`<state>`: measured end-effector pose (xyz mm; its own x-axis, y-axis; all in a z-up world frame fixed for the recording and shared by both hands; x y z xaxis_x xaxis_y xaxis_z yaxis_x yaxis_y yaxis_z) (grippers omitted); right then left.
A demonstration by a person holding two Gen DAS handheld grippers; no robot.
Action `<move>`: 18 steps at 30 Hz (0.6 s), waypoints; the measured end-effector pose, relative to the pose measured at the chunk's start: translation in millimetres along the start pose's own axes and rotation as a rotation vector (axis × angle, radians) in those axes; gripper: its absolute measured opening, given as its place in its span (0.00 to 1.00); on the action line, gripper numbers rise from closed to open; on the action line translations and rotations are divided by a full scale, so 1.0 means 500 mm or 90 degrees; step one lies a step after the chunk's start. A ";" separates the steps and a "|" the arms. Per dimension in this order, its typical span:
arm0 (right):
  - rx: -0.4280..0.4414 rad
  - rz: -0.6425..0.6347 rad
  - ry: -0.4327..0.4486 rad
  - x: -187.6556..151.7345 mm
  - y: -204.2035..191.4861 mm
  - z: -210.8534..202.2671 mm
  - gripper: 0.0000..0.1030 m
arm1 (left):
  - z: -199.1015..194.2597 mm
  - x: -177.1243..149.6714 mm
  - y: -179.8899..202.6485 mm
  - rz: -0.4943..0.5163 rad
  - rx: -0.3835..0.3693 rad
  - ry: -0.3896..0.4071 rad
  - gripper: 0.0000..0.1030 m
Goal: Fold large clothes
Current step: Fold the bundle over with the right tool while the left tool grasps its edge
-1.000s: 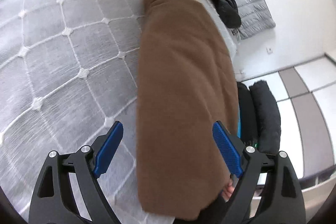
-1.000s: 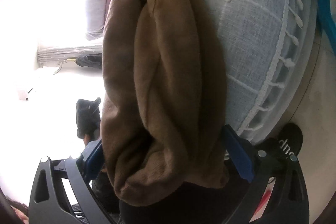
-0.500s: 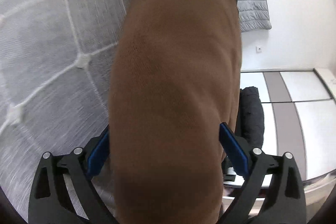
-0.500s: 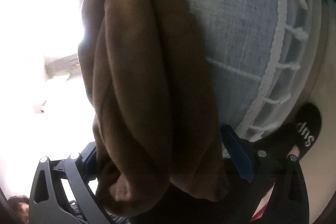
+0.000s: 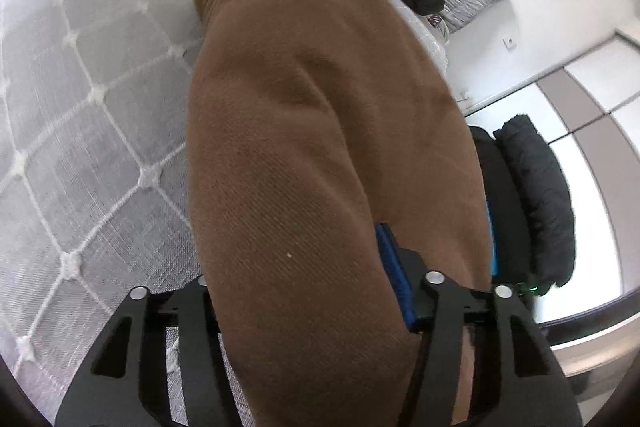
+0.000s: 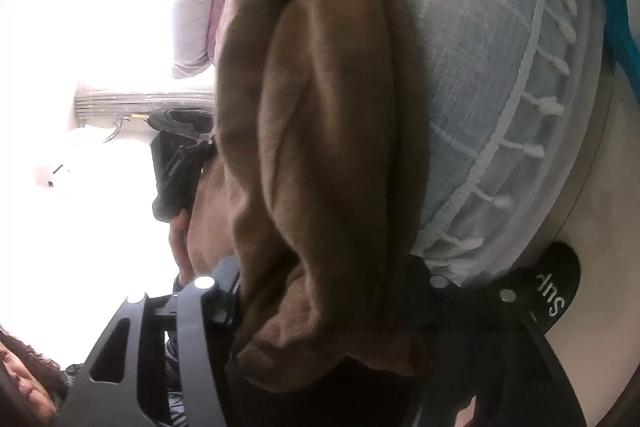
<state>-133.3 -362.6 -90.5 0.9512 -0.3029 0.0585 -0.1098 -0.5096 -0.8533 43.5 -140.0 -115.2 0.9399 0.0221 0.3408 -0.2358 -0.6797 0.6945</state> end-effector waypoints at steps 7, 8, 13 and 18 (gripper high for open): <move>-0.041 -0.020 0.003 -0.007 -0.076 -0.040 0.53 | -0.056 0.008 0.058 0.066 0.017 0.021 0.44; -0.045 -0.029 0.007 -0.007 -0.091 -0.046 0.53 | -0.065 0.011 0.065 0.068 0.012 0.023 0.43; -0.042 -0.076 0.017 -0.004 -0.156 -0.037 0.53 | -0.124 0.031 0.067 0.073 -0.001 0.042 0.42; -0.038 -0.114 -0.003 0.014 -0.220 0.043 0.53 | -0.200 0.054 0.016 0.068 0.008 0.067 0.42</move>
<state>-108.3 -291.5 -7.1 0.9582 -0.1998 0.2046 0.0445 -0.6024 -0.7969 42.4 -71.4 -37.2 0.8782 0.0254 0.4776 -0.3295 -0.6917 0.6426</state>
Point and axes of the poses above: each gripper's, at about its wrist camera, not at the fingertips, and z roughly the way its jaws point, y to its right, x to its top, the point moved 7 cm from there along z, roughly the way its jaws point, and after that the axes turned 9 degrees about -x, right-handed, at the moved point
